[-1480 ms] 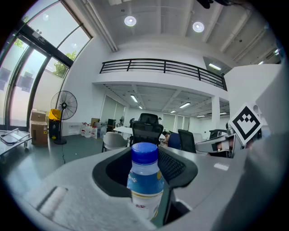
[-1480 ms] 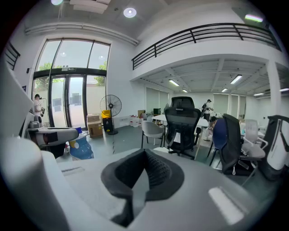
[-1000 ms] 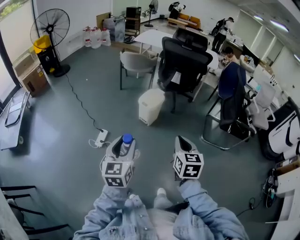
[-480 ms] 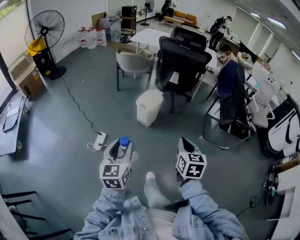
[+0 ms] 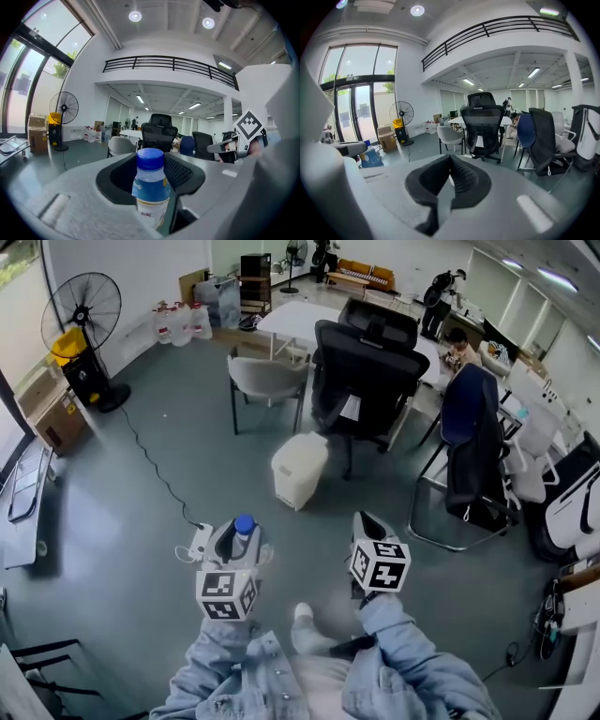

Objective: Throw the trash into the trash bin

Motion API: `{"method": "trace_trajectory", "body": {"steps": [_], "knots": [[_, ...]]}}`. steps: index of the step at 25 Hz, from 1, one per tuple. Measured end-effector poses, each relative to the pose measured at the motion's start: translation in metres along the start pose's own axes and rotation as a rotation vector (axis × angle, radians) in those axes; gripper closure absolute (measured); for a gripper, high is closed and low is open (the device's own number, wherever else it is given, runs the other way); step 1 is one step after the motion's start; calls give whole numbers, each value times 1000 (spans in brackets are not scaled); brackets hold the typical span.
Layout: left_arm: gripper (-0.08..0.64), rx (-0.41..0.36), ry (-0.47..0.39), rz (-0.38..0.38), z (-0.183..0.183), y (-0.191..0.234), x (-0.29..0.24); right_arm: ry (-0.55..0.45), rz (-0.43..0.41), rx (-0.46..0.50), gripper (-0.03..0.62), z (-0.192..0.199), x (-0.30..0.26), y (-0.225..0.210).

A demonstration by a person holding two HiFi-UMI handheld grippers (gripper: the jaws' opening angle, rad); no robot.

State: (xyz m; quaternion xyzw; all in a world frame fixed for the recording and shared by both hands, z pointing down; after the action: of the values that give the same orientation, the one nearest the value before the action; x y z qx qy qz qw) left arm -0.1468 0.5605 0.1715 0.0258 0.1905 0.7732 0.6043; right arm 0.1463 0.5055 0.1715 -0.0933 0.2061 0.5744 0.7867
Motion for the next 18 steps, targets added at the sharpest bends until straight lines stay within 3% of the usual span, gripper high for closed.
{"method": "trace_trajectory", "body": {"steps": [10, 18], "knots": [[373, -4, 7, -36, -20, -7, -92, 19, -41, -5, 589, -27, -80, -57], [373, -10, 14, -54, -23, -15, -137, 49, -63, -29, 589, -24, -114, -96]]}}
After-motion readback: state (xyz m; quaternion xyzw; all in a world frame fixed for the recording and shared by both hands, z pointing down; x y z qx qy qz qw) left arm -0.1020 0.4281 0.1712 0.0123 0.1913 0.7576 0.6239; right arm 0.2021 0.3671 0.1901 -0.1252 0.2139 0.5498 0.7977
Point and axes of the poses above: the fingertips, and each gripper's own axes: x backward along the fingers, y to its left, z out of its underside, the point moved 9 cm from there along x, backward along the fingers, and after that the axes turned 12 degrees about x, right-handed, at the moved point
